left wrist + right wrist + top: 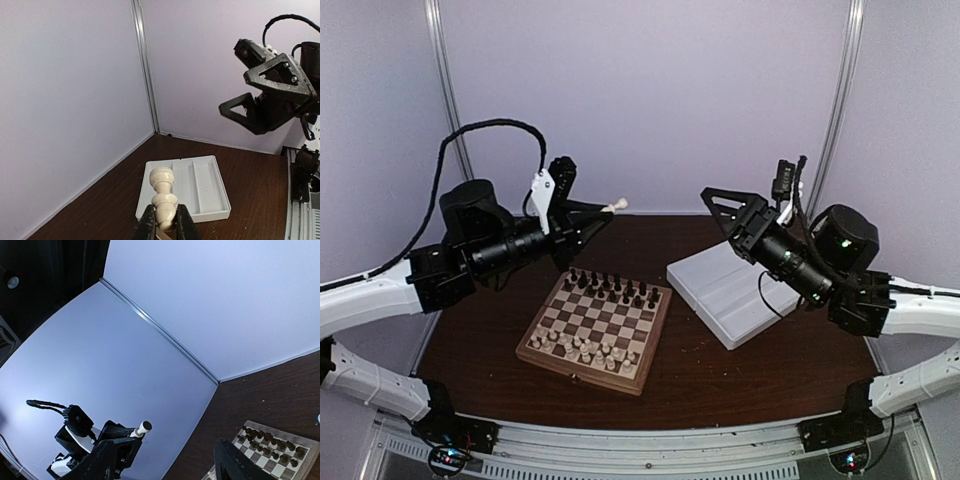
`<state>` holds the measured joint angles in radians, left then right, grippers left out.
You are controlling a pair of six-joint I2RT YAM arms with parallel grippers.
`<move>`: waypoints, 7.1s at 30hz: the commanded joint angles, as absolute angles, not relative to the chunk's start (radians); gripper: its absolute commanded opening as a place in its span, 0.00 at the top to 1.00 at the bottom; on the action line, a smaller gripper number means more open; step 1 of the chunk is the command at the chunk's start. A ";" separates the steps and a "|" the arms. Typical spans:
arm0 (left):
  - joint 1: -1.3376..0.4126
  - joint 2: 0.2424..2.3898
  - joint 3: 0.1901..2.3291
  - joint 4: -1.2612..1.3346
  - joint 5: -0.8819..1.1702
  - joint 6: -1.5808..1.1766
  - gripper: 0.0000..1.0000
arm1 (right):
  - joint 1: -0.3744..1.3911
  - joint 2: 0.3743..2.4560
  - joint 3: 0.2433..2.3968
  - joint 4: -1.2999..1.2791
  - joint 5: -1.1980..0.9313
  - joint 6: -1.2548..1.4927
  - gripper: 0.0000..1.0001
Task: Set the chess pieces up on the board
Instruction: Place the chess piece on the chessboard.
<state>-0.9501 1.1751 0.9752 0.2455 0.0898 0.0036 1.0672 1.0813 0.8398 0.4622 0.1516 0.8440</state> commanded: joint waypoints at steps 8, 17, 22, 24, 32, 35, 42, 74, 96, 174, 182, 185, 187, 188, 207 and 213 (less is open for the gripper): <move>-0.951 0.968 0.968 -0.539 -0.113 -0.251 1.00 | 1.066 0.797 0.794 -0.173 0.443 0.469 0.28; -0.949 1.018 0.968 -0.777 -0.167 -0.513 1.00 | 1.054 0.803 0.772 -0.329 0.592 0.277 0.00; -0.938 1.070 1.028 -0.937 -0.175 -0.590 1.00 | 1.016 0.882 0.773 -0.321 0.607 0.190 0.00; -0.921 1.086 1.038 -0.971 -0.133 -0.610 1.00 | 0.965 0.902 0.764 -0.309 0.581 0.176 0.00; -0.872 1.088 0.998 -1.009 -0.049 -0.674 1.00 | 0.693 0.896 0.580 -0.080 0.347 0.147 0.00; -0.870 1.074 0.977 -1.010 -0.038 -0.696 1.00 | 0.632 0.889 0.496 0.010 0.304 0.119 0.00; -0.860 1.106 0.950 -1.009 0.000 -0.723 1.00 | 0.595 0.848 0.336 0.201 0.240 0.077 0.00; -0.815 1.396 0.972 -0.879 0.068 -0.678 1.00 | 0.591 0.801 0.302 0.221 0.209 0.077 0.00; -0.796 1.499 1.020 -0.848 0.038 -0.661 1.00 | 0.589 0.784 0.296 0.214 0.207 0.078 0.00; -0.773 1.549 1.051 -0.873 0.068 -0.620 0.78 | 0.574 0.810 0.307 0.207 0.188 0.087 0.00; -0.773 1.518 1.057 -0.891 0.059 -0.621 0.72 | 0.574 0.811 0.307 0.207 0.186 0.089 0.00; -0.773 1.509 1.071 -0.916 0.051 -0.621 0.72 | 0.574 0.810 0.307 0.207 0.185 0.089 0.00; -0.773 1.498 1.078 -0.931 0.048 -0.621 0.72 | 0.572 0.810 0.307 0.207 0.184 0.089 0.00; -0.772 1.491 1.082 -0.938 0.048 -0.621 0.72 | 0.572 0.808 0.307 0.207 0.184 0.090 0.00; -0.756 1.273 1.358 -1.259 -0.072 -0.578 0.50 | 0.570 0.797 0.312 0.197 0.166 0.088 0.00; -0.699 1.216 1.301 -1.179 -0.207 -0.514 0.25 | 0.571 0.755 0.433 0.064 0.269 0.077 0.00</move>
